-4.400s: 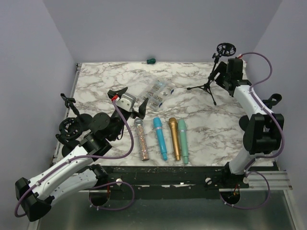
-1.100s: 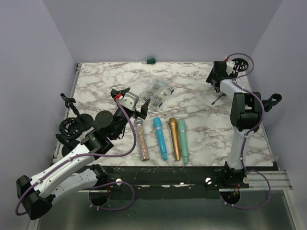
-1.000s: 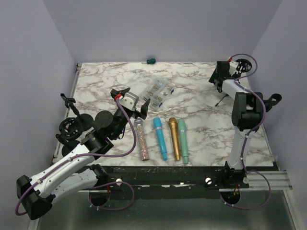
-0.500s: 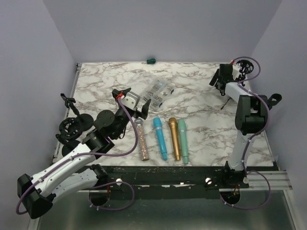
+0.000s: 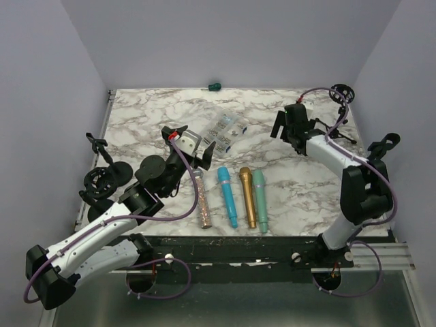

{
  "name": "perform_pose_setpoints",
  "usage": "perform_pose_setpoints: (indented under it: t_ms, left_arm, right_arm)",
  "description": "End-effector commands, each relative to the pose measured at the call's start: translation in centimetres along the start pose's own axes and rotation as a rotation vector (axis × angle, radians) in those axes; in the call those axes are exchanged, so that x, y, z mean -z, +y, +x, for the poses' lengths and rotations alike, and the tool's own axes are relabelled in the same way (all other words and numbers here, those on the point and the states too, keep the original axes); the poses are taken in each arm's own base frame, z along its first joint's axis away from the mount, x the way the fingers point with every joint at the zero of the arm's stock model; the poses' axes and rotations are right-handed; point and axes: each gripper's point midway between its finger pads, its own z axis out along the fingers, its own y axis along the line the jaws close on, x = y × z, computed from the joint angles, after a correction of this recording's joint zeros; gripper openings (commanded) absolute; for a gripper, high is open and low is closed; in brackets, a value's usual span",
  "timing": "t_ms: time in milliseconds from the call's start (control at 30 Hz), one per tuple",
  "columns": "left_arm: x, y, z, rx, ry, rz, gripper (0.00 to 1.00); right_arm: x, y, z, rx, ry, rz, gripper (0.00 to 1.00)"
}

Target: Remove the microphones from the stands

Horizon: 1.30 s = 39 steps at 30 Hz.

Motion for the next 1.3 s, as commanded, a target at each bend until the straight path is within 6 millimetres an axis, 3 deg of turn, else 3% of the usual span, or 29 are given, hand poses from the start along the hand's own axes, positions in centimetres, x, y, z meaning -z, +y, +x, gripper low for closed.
perform_pose_setpoints:
  t_ms: [0, 133, 300, 500, 633, 767, 933, 1267]
  left_arm:
    - [0.1, -0.4, -2.3, 0.038, -0.049, 0.030, 0.98]
    - [0.6, -0.4, -3.1, 0.063, -0.073, 0.039, 0.99]
    - [1.4, 0.4, -3.8, 0.057, -0.110, 0.012, 0.99]
    - [2.7, 1.7, -6.2, 0.072, -0.180, -0.025, 0.99]
    - [4.4, 1.9, -9.4, 0.160, -0.233, 0.005, 0.98]
    - [8.2, 2.7, -11.9, 0.284, -0.303, 0.029, 0.98]
    - [13.4, 4.7, -12.6, 0.415, -0.373, -0.003, 0.99]
    - [20.6, 7.0, -13.7, 0.485, -0.441, -0.007, 0.98]
  right_arm:
    - [4.4, 2.4, 1.9, 0.027, 0.002, -0.099, 0.97]
    - [8.1, 4.0, 2.6, 0.006, 0.000, -0.224, 0.98]
    - [14.0, 5.0, 2.2, -0.050, -0.037, -0.422, 1.00]
    - [21.0, 2.9, 0.4, -0.099, -0.143, -0.537, 1.00]
    - [25.0, 0.9, -1.0, -0.118, -0.229, -0.562, 1.00]
    - [28.1, -1.4, -2.4, -0.142, -0.318, -0.550, 1.00]
    - [31.0, -4.2, -4.1, -0.175, -0.425, -0.510, 1.00]
    - [36.7, -6.1, -6.3, -0.175, -0.557, -0.581, 1.00]
